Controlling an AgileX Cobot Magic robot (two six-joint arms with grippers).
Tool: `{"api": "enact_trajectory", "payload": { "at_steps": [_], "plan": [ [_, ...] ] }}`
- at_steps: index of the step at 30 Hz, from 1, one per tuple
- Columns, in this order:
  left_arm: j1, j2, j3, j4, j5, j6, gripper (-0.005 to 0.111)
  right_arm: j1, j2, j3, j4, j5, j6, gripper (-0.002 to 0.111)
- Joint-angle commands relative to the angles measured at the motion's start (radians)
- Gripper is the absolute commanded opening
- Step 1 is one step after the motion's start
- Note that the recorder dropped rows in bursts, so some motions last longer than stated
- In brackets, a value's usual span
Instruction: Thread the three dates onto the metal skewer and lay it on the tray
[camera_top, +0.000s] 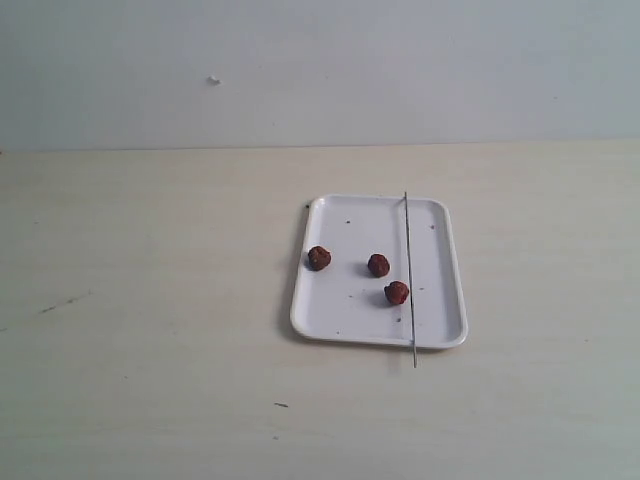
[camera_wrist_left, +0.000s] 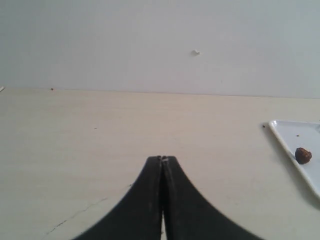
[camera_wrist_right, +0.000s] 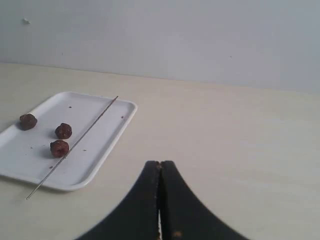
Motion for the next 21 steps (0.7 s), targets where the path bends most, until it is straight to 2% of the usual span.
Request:
{"api": "enact_trajectory", "payload": {
  "at_steps": [1, 8, 14, 21],
  "plan": [
    [-0.002, -0.005, 0.002, 0.000, 0.001, -0.006, 0.000, -0.003, -0.005, 0.005, -0.001, -0.006, -0.001, 0.000],
    [-0.002, -0.005, 0.002, 0.000, 0.001, -0.006, 0.000, -0.003, -0.005, 0.005, -0.026, -0.019, -0.033, 0.000],
    [-0.002, -0.005, 0.002, 0.000, 0.001, -0.006, 0.000, -0.003, -0.005, 0.005, -0.099, -0.210, -0.089, 0.000],
    [-0.002, -0.005, 0.002, 0.000, 0.001, -0.006, 0.000, -0.003, -0.005, 0.005, -0.042, -0.278, -0.036, 0.000]
  ]
}}
